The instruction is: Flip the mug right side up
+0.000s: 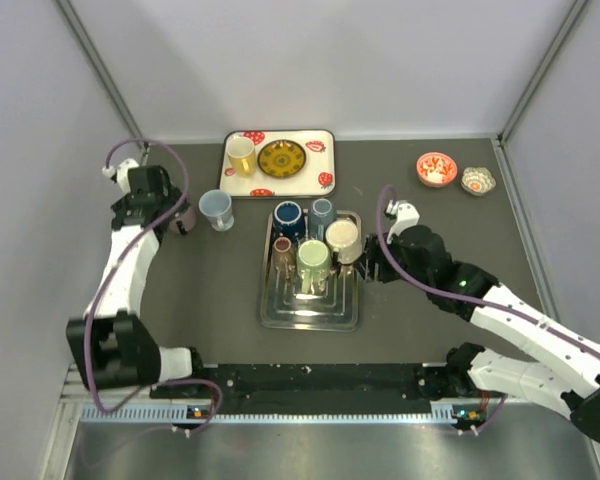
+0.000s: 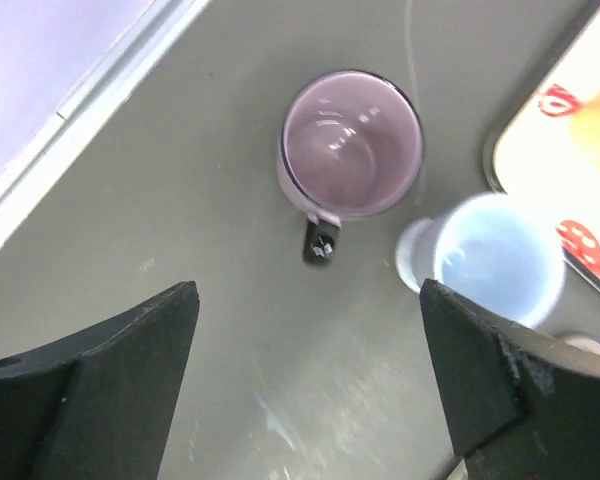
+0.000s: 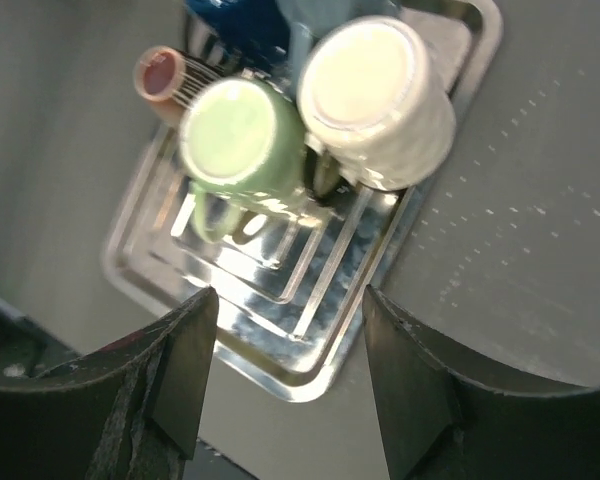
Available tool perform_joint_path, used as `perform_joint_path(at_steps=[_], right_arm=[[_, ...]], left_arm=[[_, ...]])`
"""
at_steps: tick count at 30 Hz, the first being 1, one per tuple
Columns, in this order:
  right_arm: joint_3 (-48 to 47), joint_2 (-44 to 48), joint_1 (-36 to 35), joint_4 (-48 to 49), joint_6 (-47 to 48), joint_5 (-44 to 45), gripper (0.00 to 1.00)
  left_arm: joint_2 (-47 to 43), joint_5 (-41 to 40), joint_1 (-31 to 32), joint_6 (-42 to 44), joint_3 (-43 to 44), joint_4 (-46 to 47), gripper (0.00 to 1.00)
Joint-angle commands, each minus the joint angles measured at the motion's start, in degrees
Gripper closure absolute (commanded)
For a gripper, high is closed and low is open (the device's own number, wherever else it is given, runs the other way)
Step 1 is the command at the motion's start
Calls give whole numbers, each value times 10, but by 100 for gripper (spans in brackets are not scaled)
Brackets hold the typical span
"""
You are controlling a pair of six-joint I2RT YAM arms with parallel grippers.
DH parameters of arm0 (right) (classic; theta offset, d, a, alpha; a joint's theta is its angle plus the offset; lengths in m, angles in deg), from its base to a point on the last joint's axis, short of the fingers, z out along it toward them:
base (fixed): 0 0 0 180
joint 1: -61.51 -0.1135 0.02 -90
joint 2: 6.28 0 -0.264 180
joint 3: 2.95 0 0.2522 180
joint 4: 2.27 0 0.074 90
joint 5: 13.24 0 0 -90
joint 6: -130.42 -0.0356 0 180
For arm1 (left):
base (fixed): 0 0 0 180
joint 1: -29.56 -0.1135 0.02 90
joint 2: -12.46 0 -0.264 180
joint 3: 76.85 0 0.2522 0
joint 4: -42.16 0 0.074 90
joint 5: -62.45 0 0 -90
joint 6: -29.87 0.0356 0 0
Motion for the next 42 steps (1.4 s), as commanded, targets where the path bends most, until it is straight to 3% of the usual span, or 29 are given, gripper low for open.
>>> perform_joint_path(at_steps=[1, 5, 8, 16, 23, 29, 38, 42], right_arm=[[-42, -68, -49, -3, 23, 101, 40], [-108, -163, -107, -46, 24, 153, 39], [-138, -220, -133, -53, 3, 195, 39], [-209, -316, -154, -60, -73, 208, 42], [-299, -417, -176, -98, -165, 196, 42], [-315, -455, -176, -114, -227, 198, 42], [-343, -502, -175, -131, -258, 199, 44], [-353, -513, -172, -134, -257, 201, 51]], left_arm=[[-137, -17, 49, -16, -62, -33, 1], [-227, -13, 184, -39, -128, -35, 1], [-290, -2, 238, -74, -184, -28, 1], [-391, 37, 245, -122, -248, -42, 1], [-385, 10, 245, -153, -255, -72, 1], [-354, -78, 245, -250, -259, -133, 4], [-322, -85, 245, -283, -253, -160, 12], [-335, -91, 245, -280, -256, -156, 14]])
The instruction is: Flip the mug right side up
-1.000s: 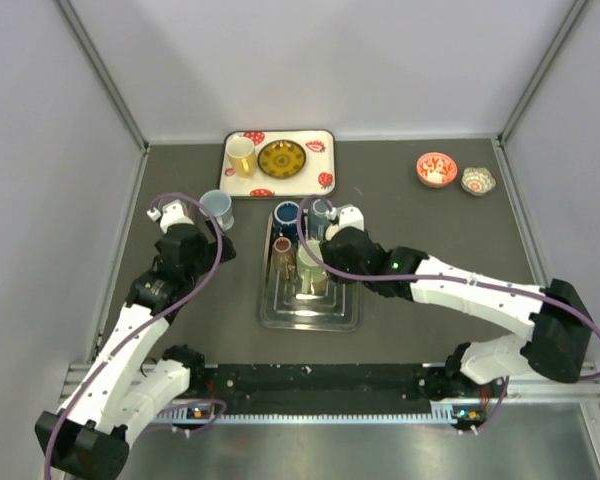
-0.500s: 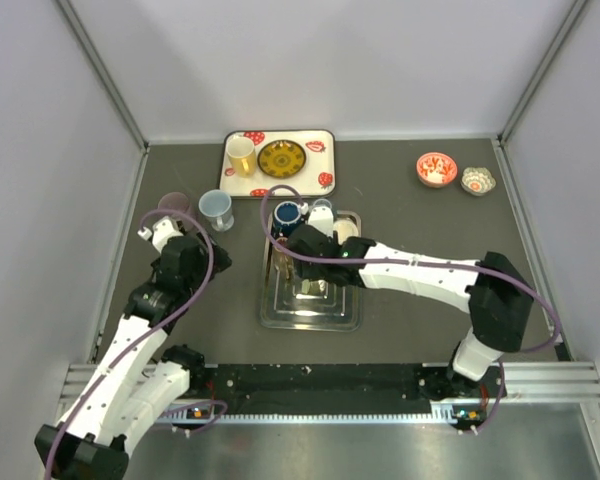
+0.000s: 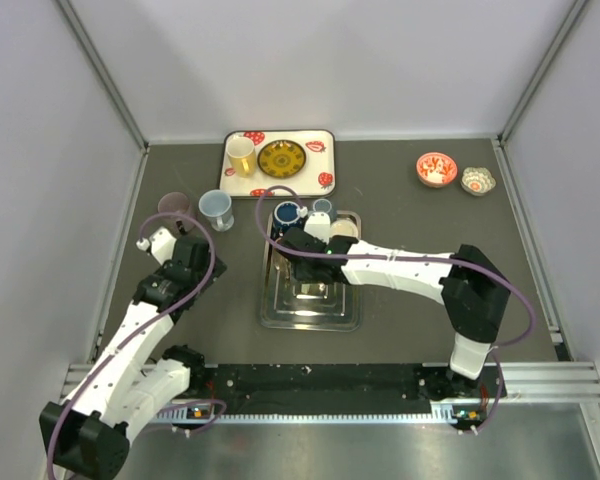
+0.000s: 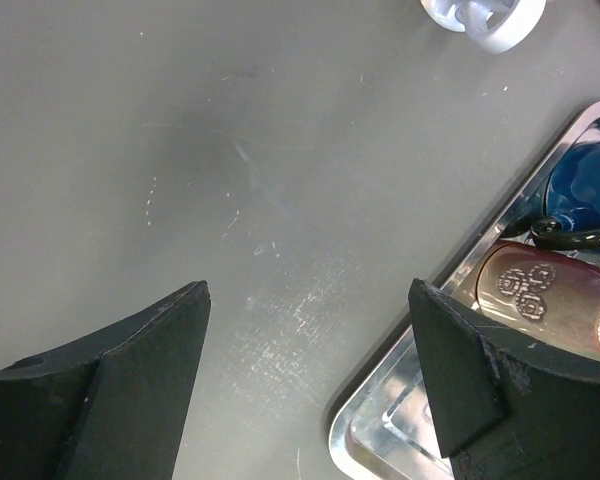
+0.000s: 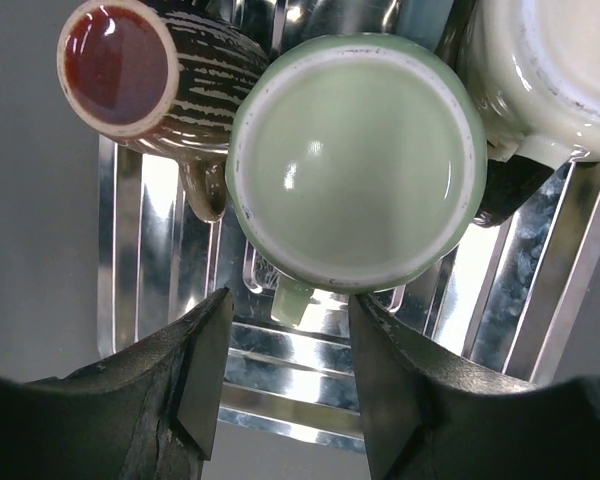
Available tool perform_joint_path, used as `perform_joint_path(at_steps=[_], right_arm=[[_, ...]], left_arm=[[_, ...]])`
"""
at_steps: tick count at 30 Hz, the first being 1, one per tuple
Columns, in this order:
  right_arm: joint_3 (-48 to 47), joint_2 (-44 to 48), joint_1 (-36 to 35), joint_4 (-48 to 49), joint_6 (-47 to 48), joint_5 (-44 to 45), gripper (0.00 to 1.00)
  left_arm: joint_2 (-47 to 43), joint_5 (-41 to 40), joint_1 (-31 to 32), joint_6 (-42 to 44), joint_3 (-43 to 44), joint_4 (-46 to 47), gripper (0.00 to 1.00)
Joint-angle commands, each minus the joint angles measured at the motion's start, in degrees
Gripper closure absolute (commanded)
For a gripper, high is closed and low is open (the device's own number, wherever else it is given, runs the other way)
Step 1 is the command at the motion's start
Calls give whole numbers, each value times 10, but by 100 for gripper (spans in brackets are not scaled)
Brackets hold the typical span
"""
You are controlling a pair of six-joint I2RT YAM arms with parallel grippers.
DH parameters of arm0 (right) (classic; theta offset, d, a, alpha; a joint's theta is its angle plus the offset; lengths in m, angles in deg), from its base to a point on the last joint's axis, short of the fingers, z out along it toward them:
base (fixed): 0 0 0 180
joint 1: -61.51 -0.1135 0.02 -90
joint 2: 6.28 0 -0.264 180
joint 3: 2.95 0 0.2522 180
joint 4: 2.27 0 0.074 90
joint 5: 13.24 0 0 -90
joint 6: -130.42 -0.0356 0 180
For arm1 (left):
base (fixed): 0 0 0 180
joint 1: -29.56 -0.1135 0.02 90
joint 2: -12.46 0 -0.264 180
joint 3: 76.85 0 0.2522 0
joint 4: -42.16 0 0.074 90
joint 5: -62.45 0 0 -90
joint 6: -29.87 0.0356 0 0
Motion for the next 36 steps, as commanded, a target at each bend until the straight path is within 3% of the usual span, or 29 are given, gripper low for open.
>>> perform_joint_path(at_steps=[1, 6, 13, 20, 28, 31, 36], right_arm=[[-35, -13, 2, -7, -14, 5, 52], [-31, -18, 12, -7, -16, 1, 61], [-24, -26, 18, -8, -22, -3, 64], [-2, -12, 21, -8, -22, -5, 81], [23, 2, 21, -13, -12, -7, 87], [27, -1, 22, -17, 0, -12, 99], [49, 14, 21, -28, 26, -13, 100]], left_arm=[[-22, -21, 1, -9, 0, 0, 16], [-34, -22, 1, -8, -6, 1, 19], [-35, -17, 1, -13, -12, 1, 23], [-37, -9, 1, -8, -12, 2, 27], [-42, 10, 2, -1, -18, 14, 32], [-40, 16, 1, 7, -18, 17, 36], [-41, 32, 1, 28, -19, 23, 41]])
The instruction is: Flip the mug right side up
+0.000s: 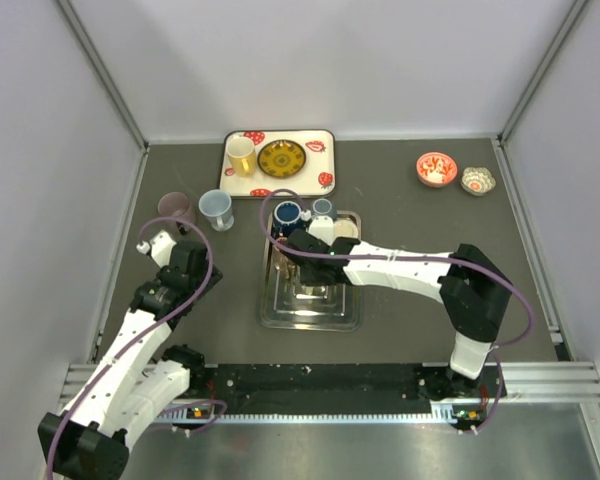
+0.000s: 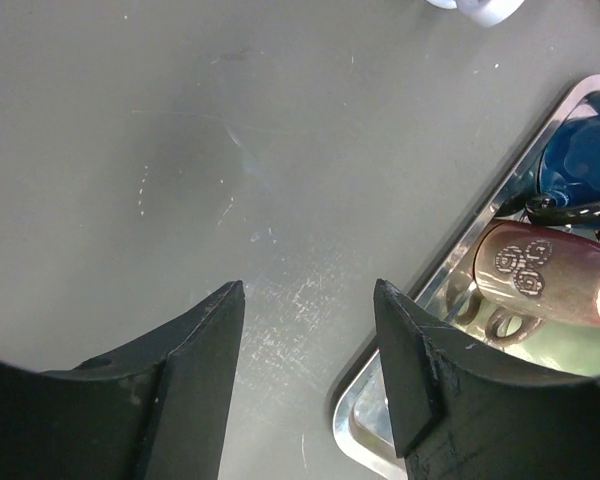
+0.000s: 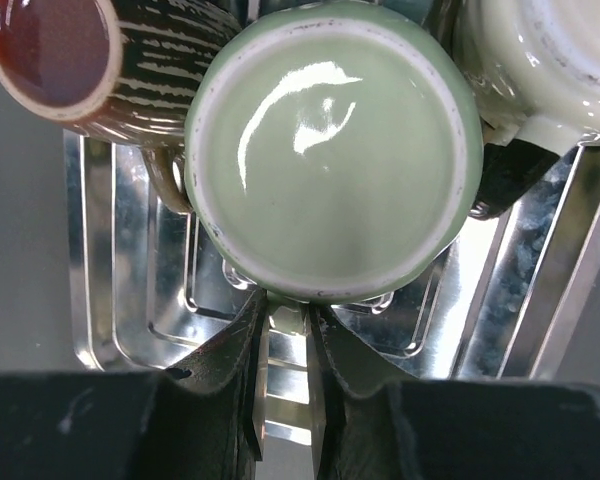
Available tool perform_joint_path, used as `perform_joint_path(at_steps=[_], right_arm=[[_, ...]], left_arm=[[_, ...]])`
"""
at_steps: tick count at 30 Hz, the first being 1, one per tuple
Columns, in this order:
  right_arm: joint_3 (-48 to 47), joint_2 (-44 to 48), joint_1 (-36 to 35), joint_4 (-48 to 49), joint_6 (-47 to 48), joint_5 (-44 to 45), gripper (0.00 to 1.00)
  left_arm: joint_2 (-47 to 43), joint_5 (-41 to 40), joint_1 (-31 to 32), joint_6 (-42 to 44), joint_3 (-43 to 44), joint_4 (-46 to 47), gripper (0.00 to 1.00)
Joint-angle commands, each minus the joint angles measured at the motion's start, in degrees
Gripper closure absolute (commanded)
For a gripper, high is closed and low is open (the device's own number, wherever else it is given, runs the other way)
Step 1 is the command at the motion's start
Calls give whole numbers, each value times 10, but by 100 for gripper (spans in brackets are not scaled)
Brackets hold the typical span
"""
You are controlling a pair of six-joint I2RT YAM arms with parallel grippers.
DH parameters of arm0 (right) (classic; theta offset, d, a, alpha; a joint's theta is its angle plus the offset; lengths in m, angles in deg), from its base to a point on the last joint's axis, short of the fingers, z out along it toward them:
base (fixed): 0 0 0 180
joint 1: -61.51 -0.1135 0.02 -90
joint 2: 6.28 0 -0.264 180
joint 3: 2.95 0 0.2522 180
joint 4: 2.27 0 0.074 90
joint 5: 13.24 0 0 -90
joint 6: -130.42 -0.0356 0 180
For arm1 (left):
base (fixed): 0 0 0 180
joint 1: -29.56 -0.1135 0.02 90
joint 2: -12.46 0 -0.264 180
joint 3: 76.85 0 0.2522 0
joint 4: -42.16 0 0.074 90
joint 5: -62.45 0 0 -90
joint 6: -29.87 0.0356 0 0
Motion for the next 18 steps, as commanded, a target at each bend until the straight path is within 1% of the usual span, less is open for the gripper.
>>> perform_joint_path(at_steps=[1, 2, 7, 12, 18], right_arm=[[33, 26, 6, -39, 43, 12, 100], [39, 31, 2, -40, 48, 16, 100], [84, 74, -13, -43, 69, 27, 100], [105, 89, -17, -46, 79, 35, 100], [89, 107, -41, -39, 104, 49, 100]], left_arm=[[-8, 19, 1, 23, -3, 27, 42], [-9, 23, 2, 30, -3, 32, 44], [-16, 45, 1, 51, -6, 47, 51], [-21, 59, 2, 73, -13, 72, 52], [-27, 76, 2, 101, -18, 90, 52]])
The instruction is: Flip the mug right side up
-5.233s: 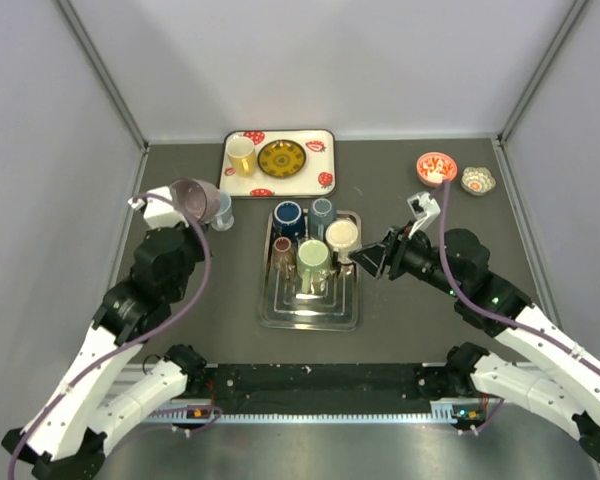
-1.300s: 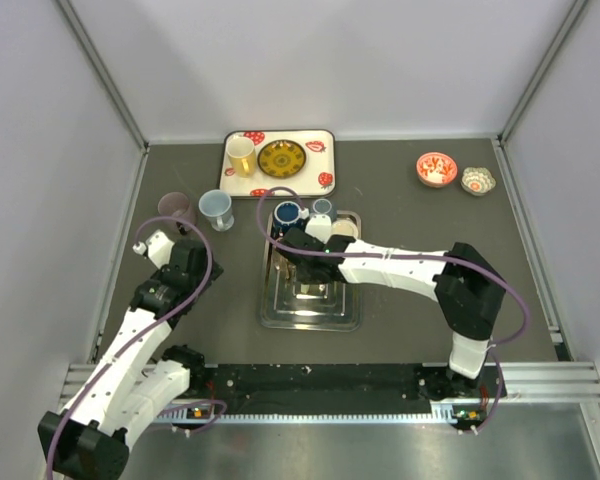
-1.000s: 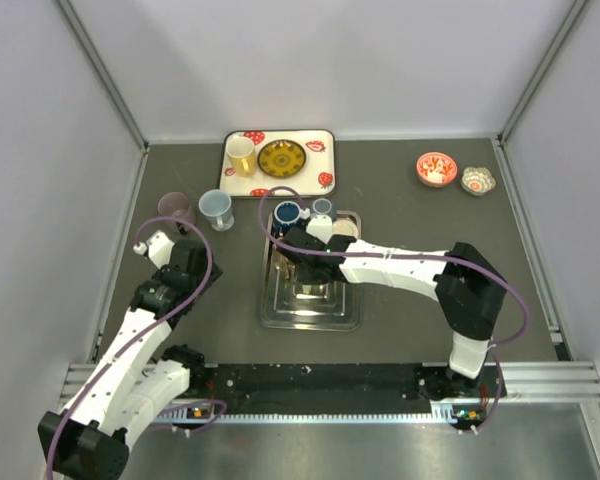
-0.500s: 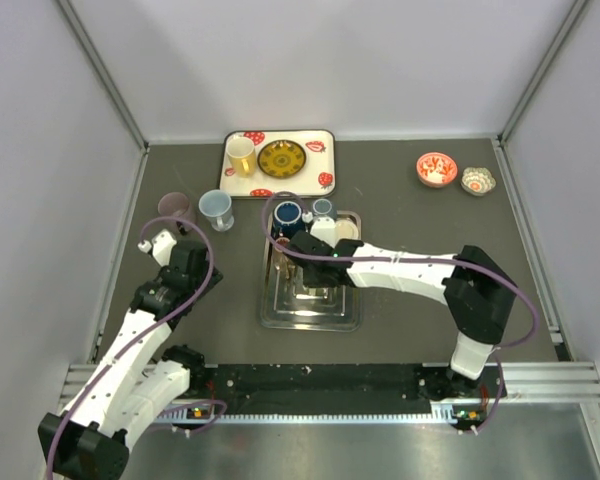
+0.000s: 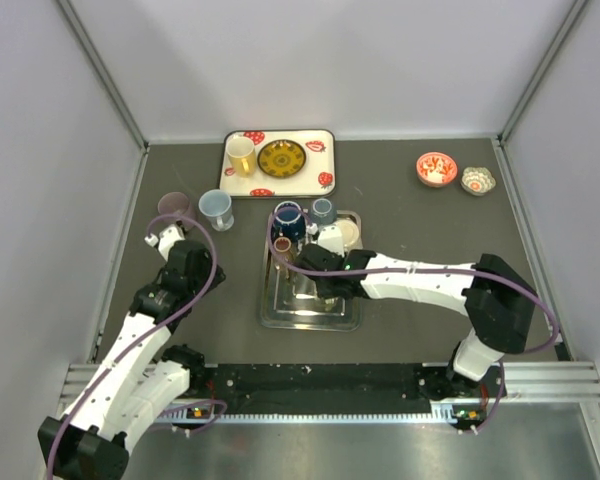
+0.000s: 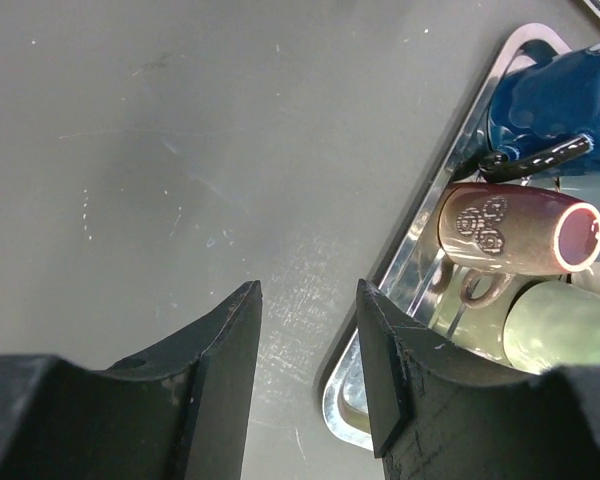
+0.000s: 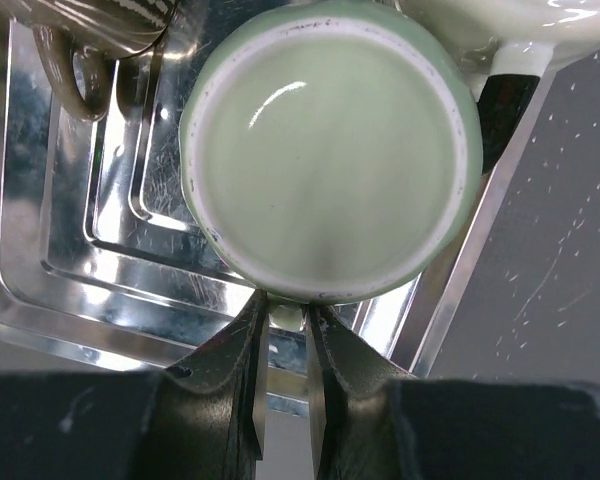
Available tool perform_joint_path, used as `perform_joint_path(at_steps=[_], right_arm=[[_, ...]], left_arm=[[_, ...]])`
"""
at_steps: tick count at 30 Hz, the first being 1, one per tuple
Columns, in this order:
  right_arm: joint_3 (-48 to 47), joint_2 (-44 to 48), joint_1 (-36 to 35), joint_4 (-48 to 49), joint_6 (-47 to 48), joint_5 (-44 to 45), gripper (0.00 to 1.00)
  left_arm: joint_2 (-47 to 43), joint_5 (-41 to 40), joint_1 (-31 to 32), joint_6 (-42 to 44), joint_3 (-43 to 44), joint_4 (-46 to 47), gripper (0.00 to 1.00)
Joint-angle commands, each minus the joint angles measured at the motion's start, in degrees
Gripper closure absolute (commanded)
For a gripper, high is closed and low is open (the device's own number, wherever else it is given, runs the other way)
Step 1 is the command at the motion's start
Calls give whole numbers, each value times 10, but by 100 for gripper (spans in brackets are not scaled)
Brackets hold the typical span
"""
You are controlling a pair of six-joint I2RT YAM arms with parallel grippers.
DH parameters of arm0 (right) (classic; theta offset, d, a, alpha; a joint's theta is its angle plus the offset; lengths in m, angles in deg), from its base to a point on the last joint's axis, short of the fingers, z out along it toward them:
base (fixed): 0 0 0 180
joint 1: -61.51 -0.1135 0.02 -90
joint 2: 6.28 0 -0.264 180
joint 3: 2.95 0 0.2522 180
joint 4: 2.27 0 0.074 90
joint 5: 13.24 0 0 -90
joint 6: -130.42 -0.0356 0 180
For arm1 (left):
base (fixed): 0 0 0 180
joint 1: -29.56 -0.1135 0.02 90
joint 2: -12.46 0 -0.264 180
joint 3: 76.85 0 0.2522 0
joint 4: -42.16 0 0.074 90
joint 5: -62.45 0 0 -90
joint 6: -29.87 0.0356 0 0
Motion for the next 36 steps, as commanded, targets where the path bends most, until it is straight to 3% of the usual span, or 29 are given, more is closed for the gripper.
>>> perform_joint_path(at_steps=[1, 15, 22, 36], right_arm=[[-8, 25, -29, -28, 36, 26, 100], [-34, 72, -49, -10, 32, -20, 100], [-39, 110, -52, -7, 29, -49, 100], [60, 110, -52, 33, 10, -43, 100]], left_arm=[[-15, 15, 1, 34, -7, 43, 52], [-53, 49, 0, 59, -18, 75, 51], [-83, 82, 0, 73, -34, 111, 40], [-79, 109, 1, 60, -68, 127, 43]])
